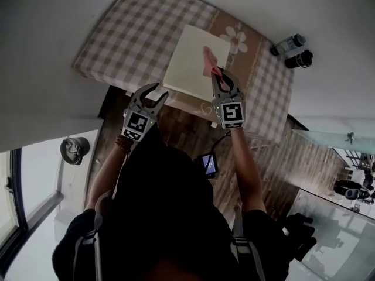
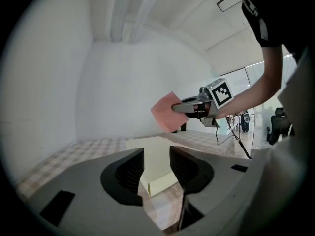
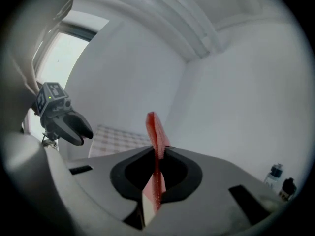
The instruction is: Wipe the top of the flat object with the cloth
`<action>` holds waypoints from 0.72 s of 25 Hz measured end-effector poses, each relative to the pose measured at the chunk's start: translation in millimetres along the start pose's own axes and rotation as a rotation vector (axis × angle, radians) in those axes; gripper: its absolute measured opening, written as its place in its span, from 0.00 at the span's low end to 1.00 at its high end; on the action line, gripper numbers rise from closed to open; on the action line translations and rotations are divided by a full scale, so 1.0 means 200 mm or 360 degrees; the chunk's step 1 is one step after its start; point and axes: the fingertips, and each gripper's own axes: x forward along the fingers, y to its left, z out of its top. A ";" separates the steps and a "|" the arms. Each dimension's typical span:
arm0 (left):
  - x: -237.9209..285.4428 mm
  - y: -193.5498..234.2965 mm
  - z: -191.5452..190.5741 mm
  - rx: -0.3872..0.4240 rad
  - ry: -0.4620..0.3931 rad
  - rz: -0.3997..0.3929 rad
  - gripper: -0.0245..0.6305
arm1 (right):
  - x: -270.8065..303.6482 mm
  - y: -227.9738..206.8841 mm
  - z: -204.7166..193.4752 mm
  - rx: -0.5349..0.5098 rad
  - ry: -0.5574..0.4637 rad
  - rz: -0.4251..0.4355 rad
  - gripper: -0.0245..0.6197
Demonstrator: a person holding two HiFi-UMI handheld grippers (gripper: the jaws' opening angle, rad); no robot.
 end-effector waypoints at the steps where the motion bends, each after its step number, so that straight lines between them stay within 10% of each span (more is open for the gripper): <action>1: 0.03 0.03 -0.01 -0.0011 0.0003 -0.0015 0.31 | 0.07 -0.01 -0.01 -0.0031 0.0042 0.0047 0.07; 18: 0.50 0.09 -0.32 -0.0076 0.0237 -0.0370 0.50 | 1.10 -0.53 -0.42 -0.0260 0.0545 0.0398 0.07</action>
